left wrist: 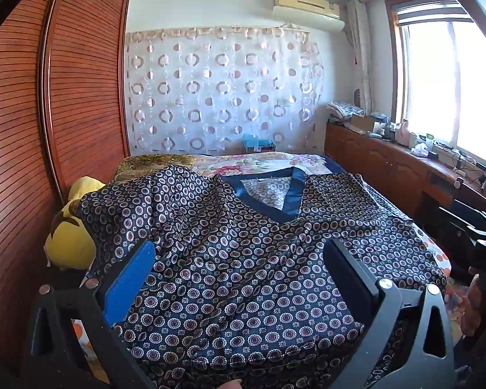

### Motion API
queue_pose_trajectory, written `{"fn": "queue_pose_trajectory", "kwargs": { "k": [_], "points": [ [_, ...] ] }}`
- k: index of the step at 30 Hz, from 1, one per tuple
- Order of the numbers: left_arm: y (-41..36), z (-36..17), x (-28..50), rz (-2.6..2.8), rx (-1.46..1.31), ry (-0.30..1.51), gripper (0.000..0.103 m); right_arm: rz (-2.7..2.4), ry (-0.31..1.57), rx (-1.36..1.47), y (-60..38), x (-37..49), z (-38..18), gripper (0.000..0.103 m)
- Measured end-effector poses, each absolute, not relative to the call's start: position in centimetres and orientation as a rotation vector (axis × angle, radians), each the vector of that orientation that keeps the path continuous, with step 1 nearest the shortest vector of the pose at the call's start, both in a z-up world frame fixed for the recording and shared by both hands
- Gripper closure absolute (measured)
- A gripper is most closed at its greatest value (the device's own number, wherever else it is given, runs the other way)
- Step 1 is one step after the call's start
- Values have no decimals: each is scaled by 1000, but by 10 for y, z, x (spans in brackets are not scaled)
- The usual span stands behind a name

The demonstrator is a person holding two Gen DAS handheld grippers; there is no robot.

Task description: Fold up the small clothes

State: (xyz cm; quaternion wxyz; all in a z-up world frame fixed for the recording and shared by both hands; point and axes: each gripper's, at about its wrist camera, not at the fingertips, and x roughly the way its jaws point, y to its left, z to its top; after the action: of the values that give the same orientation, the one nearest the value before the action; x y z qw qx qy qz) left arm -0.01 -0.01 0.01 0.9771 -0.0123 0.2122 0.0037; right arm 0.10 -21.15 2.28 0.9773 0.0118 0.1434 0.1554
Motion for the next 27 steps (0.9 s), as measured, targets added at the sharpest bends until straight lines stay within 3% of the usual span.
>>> {"fn": "queue_pose_trajectory", "kwargs": {
  "k": [27],
  "points": [
    [-5, 11, -3, 11, -12, 419, 0, 313, 306, 22, -212, 3, 23, 0]
  ]
}}
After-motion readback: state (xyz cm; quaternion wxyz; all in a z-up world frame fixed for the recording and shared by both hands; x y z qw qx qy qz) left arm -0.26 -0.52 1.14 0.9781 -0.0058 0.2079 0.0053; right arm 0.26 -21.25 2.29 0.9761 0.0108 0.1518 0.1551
